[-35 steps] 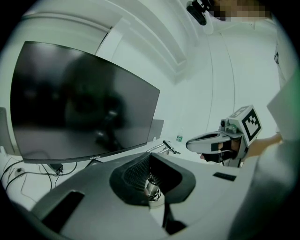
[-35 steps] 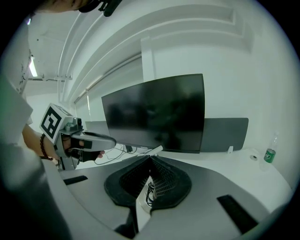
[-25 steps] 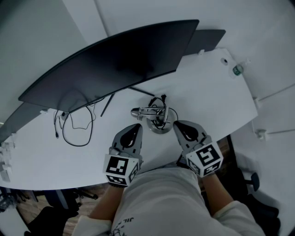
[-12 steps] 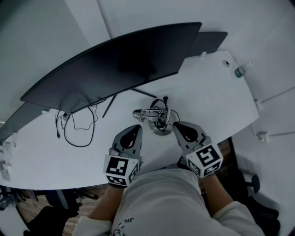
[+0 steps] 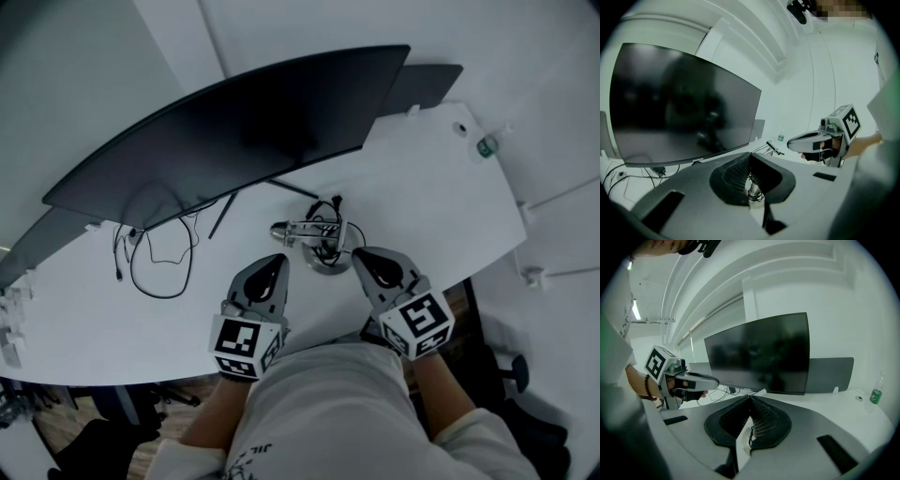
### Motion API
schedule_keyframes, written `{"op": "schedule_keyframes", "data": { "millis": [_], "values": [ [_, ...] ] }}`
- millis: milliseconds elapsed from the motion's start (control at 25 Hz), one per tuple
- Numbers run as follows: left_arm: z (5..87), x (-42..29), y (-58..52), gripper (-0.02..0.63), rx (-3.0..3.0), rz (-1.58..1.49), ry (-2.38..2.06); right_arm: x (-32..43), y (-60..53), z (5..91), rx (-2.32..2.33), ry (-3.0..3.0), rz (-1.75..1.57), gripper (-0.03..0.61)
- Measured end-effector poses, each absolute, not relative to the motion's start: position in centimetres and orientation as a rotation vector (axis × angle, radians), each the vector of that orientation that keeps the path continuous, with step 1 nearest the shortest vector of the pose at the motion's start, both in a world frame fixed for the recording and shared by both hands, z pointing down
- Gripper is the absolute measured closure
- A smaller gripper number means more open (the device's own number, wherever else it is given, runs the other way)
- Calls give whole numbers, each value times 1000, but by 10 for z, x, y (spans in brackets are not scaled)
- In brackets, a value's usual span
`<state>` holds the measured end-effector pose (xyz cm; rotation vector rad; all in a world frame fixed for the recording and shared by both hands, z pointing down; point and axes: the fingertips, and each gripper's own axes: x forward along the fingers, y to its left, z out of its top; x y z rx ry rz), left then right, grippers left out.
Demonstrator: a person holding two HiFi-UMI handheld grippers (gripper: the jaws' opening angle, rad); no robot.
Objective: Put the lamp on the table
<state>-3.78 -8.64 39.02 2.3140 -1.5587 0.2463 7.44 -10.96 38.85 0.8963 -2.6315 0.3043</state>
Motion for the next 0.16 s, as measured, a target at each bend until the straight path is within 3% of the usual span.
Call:
{"op": "schedule_keyframes", "data": {
  "millis": [160],
  "values": [
    [390, -38, -87, 611, 2316, 249, -1561, 76, -110, 389, 899, -2629, 293, 548]
  ]
}}
